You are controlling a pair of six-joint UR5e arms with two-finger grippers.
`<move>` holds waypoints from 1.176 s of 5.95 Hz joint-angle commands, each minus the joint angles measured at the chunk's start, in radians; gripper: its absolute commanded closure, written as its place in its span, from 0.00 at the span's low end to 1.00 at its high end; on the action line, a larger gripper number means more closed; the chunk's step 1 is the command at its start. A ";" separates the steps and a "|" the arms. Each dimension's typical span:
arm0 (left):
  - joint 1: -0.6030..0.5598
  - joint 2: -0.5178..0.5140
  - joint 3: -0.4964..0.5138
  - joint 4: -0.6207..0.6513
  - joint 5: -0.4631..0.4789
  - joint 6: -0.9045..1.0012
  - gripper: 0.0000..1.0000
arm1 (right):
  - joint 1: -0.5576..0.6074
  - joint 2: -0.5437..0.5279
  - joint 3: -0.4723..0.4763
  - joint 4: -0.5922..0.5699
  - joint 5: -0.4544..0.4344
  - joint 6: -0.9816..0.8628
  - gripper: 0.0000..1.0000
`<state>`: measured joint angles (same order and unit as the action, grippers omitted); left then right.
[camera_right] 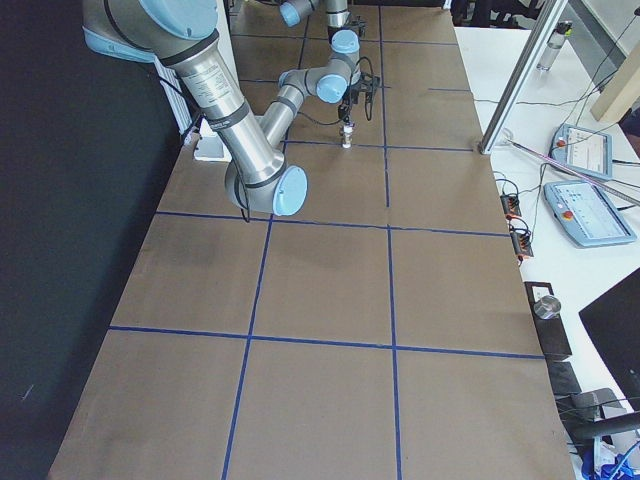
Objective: Assemble PPR valve and pipe with both arms
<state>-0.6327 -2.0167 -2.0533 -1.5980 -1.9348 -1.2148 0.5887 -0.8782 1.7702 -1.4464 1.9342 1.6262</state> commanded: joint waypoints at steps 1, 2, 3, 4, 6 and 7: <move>-0.022 0.039 -0.002 0.000 -0.003 0.026 0.17 | 0.086 -0.219 0.220 0.009 0.015 -0.014 0.01; -0.069 0.105 -0.007 0.001 -0.033 0.146 0.17 | 0.144 -0.307 0.262 0.012 0.041 -0.070 0.00; -0.146 0.189 -0.014 0.001 -0.097 0.284 0.16 | 0.198 -0.377 0.262 0.012 0.049 -0.200 0.00; -0.244 0.288 -0.018 0.001 -0.154 0.469 0.16 | 0.273 -0.463 0.259 0.011 0.049 -0.402 0.00; -0.480 0.381 -0.007 0.016 -0.339 0.772 0.16 | 0.461 -0.568 0.218 0.000 0.220 -0.701 0.00; -0.563 0.436 0.004 0.019 -0.373 0.902 0.16 | 0.588 -0.621 0.183 -0.005 0.321 -0.871 0.00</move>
<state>-1.1052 -1.6324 -2.0581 -1.5830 -2.2600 -0.4459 1.0547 -1.4434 1.9852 -1.4476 2.1547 0.9267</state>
